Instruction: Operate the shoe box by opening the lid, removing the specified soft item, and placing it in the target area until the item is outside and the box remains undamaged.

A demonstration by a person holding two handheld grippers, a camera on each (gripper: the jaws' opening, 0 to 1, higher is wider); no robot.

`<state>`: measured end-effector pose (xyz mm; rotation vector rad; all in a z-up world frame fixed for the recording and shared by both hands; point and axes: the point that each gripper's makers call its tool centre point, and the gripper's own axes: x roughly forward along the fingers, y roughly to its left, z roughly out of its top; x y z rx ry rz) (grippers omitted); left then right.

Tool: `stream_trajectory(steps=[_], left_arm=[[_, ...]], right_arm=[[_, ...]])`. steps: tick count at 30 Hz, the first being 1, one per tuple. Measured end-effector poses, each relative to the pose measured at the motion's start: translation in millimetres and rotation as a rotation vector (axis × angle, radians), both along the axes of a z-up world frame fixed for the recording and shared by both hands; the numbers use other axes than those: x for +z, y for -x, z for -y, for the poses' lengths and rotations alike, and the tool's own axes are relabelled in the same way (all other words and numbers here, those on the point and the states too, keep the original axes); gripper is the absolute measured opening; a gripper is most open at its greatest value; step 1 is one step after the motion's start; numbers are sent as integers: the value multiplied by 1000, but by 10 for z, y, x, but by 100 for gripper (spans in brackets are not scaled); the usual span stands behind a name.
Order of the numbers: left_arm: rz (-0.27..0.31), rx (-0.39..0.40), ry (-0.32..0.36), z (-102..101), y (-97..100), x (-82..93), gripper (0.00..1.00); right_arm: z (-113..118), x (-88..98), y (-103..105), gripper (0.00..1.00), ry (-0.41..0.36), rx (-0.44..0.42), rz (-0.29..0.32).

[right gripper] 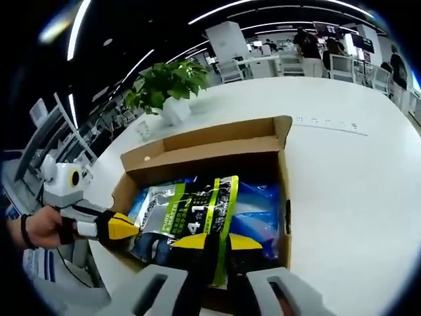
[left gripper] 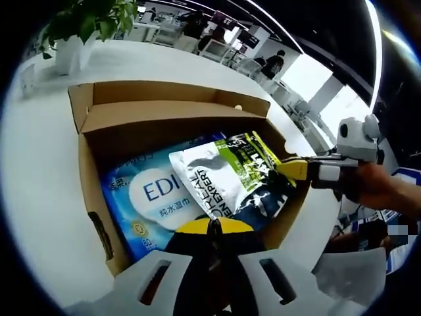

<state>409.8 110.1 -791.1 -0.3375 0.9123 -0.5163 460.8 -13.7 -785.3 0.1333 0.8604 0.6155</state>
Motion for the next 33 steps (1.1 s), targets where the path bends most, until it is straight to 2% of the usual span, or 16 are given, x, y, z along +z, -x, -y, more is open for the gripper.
stream_trajectory(steps=[3,8,20,26,33], left_arm=[[-5,11,9,-8,1,8,0],[-6,34,21,-24,3,33,0],[3,45,16,-19,-23,118,0],[25,37,13,47,-66,222,0],[60,10,13,223,-150,379,0]], right_arm=[[-18,39,-19,0,-20,-10,13],[1,31,16,0,-40,-6,5],[-30,195,25,0,-85,-12,33],[55,295,23,0,-96,-17,52],[259,422,31,0,-108,-51,73]])
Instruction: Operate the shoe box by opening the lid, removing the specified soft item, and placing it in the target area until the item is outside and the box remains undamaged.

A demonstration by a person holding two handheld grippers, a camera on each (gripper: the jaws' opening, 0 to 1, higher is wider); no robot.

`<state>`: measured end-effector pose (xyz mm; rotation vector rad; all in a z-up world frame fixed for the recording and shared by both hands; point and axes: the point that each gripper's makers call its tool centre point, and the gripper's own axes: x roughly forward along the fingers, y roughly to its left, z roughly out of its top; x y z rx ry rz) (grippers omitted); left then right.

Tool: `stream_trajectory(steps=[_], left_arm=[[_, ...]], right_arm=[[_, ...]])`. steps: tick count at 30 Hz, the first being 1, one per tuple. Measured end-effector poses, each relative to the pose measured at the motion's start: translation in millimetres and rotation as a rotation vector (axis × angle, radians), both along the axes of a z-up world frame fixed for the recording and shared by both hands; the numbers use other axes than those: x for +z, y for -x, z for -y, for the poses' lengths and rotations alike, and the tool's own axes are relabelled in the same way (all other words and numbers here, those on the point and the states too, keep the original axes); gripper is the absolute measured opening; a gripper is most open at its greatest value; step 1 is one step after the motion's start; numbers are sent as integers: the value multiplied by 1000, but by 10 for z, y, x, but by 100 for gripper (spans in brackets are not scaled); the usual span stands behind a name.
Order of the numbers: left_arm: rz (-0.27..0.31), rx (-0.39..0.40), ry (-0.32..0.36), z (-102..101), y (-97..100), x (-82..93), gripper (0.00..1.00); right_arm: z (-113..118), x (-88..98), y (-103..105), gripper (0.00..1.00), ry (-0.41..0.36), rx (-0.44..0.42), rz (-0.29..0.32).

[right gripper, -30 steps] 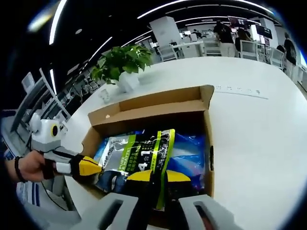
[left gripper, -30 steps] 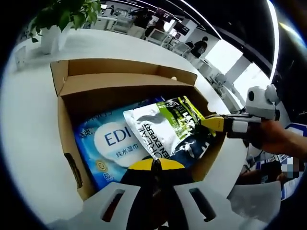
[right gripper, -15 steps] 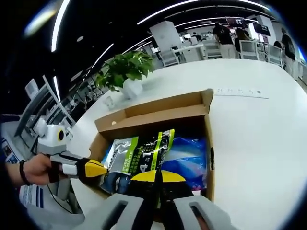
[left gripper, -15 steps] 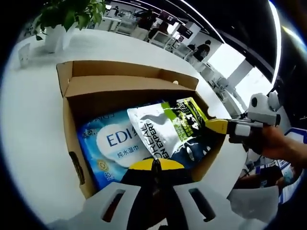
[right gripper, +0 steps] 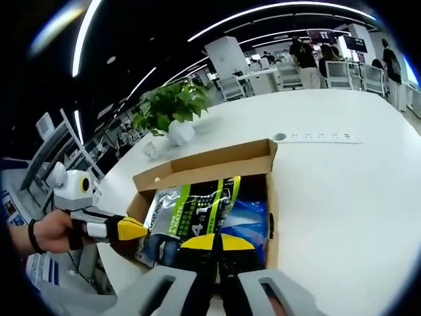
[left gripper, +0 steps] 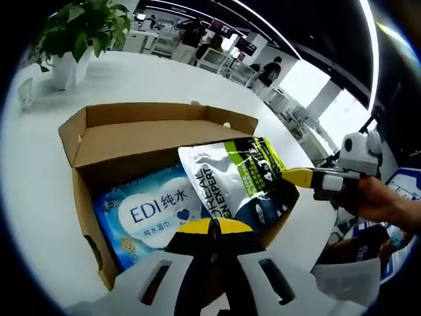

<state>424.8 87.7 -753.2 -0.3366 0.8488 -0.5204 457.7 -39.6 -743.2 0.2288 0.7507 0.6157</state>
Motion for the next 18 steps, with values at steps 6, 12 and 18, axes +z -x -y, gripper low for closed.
stream_trajectory(steps=[6,12,18], left_arm=[[20,-42,-4,224,-50,87,0],[37,-81,-3,474,-88,166,0],[55,-123,3,740,-138,239,0]], right_arm=[[196,111,56,0,-9,-28,13],[446,177,110,0,-9,-62,19],[734,226,129,0,-8,-100,25]])
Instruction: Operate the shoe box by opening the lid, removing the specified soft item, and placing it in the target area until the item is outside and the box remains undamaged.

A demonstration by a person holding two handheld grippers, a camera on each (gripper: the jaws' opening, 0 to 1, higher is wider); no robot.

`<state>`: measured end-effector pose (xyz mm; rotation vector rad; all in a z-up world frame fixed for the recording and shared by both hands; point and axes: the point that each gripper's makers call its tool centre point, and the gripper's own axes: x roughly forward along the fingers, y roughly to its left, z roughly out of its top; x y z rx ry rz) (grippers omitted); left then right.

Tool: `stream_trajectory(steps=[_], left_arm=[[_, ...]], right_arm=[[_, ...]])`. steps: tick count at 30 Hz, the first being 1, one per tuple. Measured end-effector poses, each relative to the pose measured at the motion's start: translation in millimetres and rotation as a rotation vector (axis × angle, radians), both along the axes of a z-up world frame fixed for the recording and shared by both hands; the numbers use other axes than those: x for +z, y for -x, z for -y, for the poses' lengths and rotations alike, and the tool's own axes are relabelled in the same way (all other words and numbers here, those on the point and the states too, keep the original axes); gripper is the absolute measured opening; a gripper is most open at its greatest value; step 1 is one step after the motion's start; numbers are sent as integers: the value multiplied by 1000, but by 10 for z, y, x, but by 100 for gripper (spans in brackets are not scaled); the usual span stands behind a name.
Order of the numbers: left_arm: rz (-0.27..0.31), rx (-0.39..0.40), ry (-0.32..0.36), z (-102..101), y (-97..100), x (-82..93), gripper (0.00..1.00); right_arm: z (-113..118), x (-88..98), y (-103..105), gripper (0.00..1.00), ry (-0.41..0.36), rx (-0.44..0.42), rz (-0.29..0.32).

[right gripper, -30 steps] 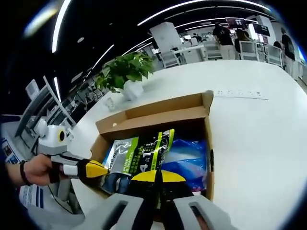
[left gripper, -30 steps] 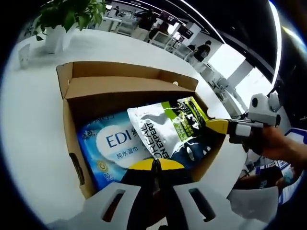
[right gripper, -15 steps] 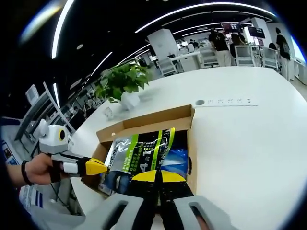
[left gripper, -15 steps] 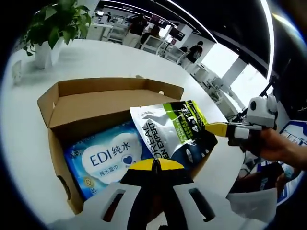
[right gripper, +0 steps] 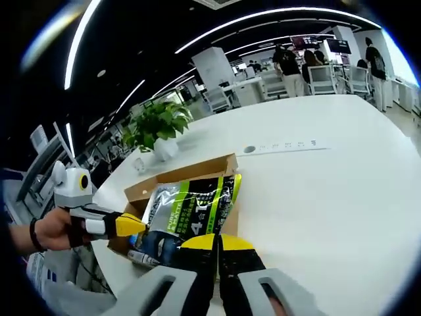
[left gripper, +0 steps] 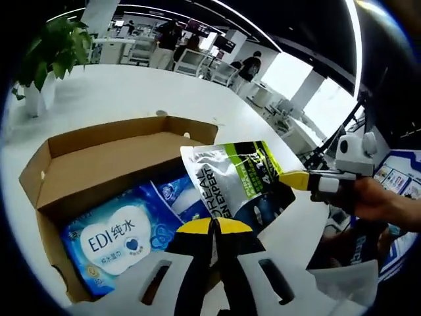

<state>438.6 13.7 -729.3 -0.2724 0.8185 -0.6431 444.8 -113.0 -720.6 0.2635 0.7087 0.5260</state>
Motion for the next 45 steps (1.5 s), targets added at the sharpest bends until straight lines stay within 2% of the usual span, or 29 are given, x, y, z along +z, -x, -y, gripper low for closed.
stream_trajectory(steps=[15,33,45], left_arm=[[1,-82,2,569,18,-26,0],[30,-157,1,1262,-118,6,0],[21,-198,-18,1608,-153,-86,0]], right_arm=[[572,-32,37,0,-1,-60,-3],[1272,-122,0,0,-5,-122,-15],[1613,-280,15,0,-10,-140,-38]])
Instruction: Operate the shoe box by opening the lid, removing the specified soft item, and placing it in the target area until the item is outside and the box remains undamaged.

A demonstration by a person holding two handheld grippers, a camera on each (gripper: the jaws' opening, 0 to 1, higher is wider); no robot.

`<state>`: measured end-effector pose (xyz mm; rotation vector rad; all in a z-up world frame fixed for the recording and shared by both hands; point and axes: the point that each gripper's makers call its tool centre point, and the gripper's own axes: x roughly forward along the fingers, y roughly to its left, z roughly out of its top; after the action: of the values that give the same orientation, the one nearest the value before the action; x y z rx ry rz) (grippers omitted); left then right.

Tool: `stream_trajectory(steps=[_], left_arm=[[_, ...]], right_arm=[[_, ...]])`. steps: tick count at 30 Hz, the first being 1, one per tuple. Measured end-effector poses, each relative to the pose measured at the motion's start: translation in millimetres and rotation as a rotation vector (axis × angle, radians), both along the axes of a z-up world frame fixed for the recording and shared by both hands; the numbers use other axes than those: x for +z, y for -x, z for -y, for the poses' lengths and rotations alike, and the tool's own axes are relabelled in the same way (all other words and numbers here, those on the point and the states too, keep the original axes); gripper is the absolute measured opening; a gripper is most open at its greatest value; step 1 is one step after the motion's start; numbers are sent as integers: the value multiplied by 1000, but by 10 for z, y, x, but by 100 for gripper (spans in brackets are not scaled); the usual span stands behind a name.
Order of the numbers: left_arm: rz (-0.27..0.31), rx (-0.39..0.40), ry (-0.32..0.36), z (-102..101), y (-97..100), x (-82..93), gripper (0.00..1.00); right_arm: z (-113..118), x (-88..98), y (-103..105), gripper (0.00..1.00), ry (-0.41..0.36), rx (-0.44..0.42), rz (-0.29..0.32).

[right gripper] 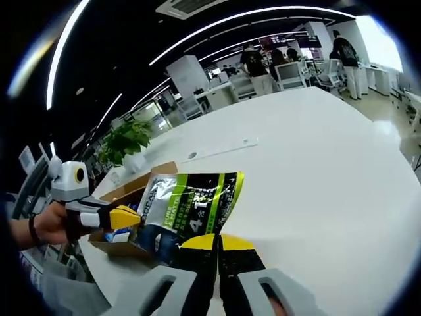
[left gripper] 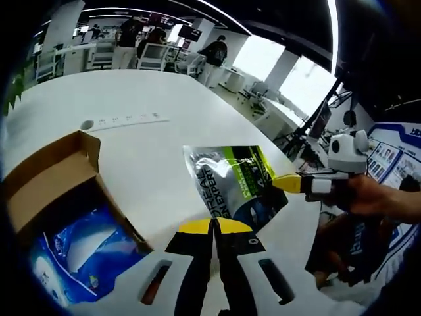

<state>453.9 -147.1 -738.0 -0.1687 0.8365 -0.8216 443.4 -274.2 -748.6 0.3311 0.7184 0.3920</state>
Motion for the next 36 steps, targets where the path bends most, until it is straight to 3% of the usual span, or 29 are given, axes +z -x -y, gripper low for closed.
stream_trajectory(steps=[8,24,36], left_arm=[[-13,-13,-22,172,-50,-126,0],[-47,-36,-104,212,-177,-451,0],[-35,-40,-127,296,-269,-523,0]], right_arm=[[170,-70,-87,0,-2,-1,-12],[193,-327,-326,0,1,19,-50],[267,-485,-366,0,15,16,-78]])
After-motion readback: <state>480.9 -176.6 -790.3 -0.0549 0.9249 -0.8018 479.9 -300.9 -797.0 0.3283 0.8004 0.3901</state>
